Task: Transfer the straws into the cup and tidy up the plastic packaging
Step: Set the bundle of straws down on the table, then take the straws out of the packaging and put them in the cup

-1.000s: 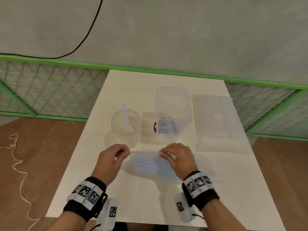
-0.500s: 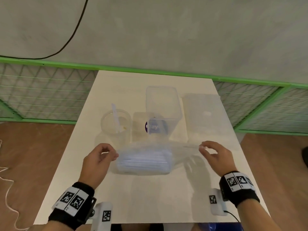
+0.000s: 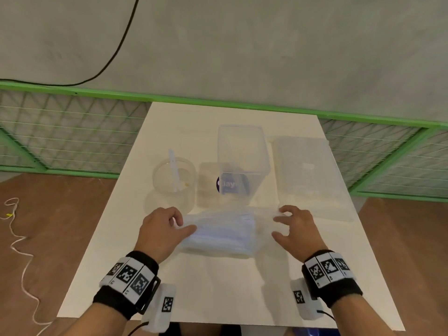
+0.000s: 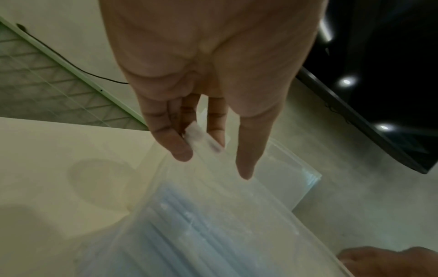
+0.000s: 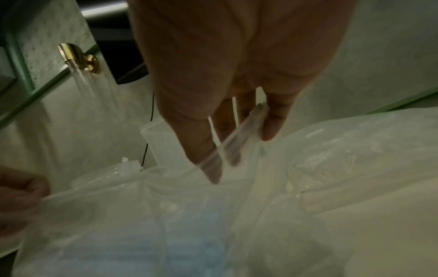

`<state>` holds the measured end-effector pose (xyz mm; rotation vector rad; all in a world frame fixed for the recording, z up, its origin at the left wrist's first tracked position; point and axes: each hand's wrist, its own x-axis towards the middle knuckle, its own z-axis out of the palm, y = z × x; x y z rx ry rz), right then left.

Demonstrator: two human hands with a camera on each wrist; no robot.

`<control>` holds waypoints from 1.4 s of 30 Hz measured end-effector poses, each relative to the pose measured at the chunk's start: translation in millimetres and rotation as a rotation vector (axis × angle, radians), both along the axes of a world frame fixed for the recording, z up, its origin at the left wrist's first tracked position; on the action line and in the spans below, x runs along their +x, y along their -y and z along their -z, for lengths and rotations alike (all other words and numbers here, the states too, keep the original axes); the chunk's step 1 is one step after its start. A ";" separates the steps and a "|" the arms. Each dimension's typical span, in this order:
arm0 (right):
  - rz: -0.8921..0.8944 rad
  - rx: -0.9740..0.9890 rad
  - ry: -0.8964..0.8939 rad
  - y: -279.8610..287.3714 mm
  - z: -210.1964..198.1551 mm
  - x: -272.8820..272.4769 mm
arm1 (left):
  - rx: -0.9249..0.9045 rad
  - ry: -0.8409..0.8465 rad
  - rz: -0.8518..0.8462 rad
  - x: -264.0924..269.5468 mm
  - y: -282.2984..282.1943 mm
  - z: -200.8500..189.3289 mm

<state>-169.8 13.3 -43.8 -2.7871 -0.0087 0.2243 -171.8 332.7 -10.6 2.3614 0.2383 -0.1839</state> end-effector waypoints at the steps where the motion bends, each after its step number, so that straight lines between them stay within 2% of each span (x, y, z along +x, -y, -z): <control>1: -0.037 -0.025 -0.051 0.2 -0.9 -0.4 | 0.003 0.032 0.019 -0.3 1.4 -0.7; 3: -0.058 -0.036 -0.111 -2.8 -6.0 -2.8 | -0.021 0.103 0.072 -0.8 4.2 -1.4; 5: -0.069 -0.005 -0.100 -5.4 -8.8 -6.1 | -0.099 0.131 0.154 -1.5 4.6 -2.3; 8: -0.012 0.006 -0.030 -8.1 -8.0 -7.6 | -0.115 0.039 0.250 -3.5 11.9 -5.3; 10: 0.024 -0.016 0.129 -12.1 -6.5 -7.4 | 0.039 -0.095 0.255 -1.3 18.9 -4.9; 12: -0.020 -0.060 0.241 -17.8 -3.7 -7.5 | 0.262 -0.168 0.234 3.7 25.8 2.0; 16: -0.073 -0.201 0.216 -18.0 6.6 -9.9 | 0.497 -0.160 0.290 4.7 30.4 13.5; 18: -0.007 -0.189 0.148 -18.0 7.0 -11.2 | 0.516 -0.227 0.388 0.5 26.1 17.8; 22: 0.076 -0.157 -0.067 -23.2 -1.5 -15.4 | 0.433 -0.309 0.380 -0.8 21.8 18.8; 25: 0.082 -0.128 -0.162 -31.7 -4.7 -19.3 | 0.194 -0.419 0.309 1.6 21.0 14.7; 28: 0.091 0.001 -0.289 -38.3 -1.2 -19.5 | 0.017 -0.452 0.279 4.0 19.7 17.4; 31: 0.088 0.157 -0.347 -43.3 4.0 -17.3 | -0.097 -0.455 0.246 4.0 17.2 25.8; 35: 0.058 0.359 -0.340 -44.4 1.2 -16.2 | -0.247 -0.405 0.130 7.9 9.9 37.5; 38: 0.067 0.405 -0.337 -41.0 -4.4 -15.4 | -0.271 -0.332 0.077 7.7 10.4 38.8; 42: 0.120 0.373 -0.290 -37.4 -3.2 -14.1 | -0.167 -0.266 0.114 7.7 12.1 42.0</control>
